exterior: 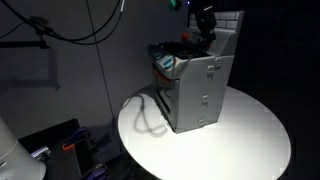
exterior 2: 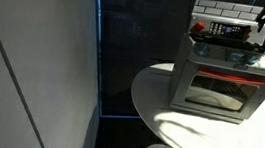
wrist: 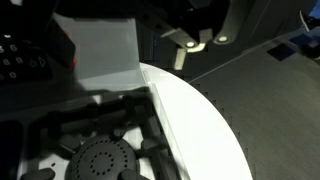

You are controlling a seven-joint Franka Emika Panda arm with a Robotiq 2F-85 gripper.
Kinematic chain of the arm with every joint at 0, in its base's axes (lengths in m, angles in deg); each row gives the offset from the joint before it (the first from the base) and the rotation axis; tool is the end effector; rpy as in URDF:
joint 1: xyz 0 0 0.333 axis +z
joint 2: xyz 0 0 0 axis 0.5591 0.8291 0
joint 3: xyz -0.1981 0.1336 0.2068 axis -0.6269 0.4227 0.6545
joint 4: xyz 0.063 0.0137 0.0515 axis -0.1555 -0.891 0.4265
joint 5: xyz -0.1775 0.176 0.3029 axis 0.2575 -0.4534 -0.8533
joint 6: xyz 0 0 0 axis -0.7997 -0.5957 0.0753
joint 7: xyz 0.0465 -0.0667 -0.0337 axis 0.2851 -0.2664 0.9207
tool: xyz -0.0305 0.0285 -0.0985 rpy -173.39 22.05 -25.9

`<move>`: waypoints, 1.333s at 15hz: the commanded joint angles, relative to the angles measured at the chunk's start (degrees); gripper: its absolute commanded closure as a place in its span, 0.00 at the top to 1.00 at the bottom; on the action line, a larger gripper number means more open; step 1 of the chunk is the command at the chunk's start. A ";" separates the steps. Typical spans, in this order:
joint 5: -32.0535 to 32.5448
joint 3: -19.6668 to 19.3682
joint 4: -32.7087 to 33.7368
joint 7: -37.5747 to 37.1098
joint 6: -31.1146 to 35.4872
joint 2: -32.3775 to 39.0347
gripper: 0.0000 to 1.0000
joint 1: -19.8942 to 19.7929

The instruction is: Press the top right orange button on the stove

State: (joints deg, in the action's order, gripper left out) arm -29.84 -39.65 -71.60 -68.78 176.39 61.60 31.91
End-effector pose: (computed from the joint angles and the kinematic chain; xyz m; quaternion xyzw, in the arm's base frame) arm 0.6450 -0.0911 0.5016 0.9183 -0.3488 0.1592 0.0984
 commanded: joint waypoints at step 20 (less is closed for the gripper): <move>1.60 -2.02 5.48 -3.56 -0.15 5.04 1.00 2.53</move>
State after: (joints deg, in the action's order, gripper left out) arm -29.68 -40.68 -68.82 -70.74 176.39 64.96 33.50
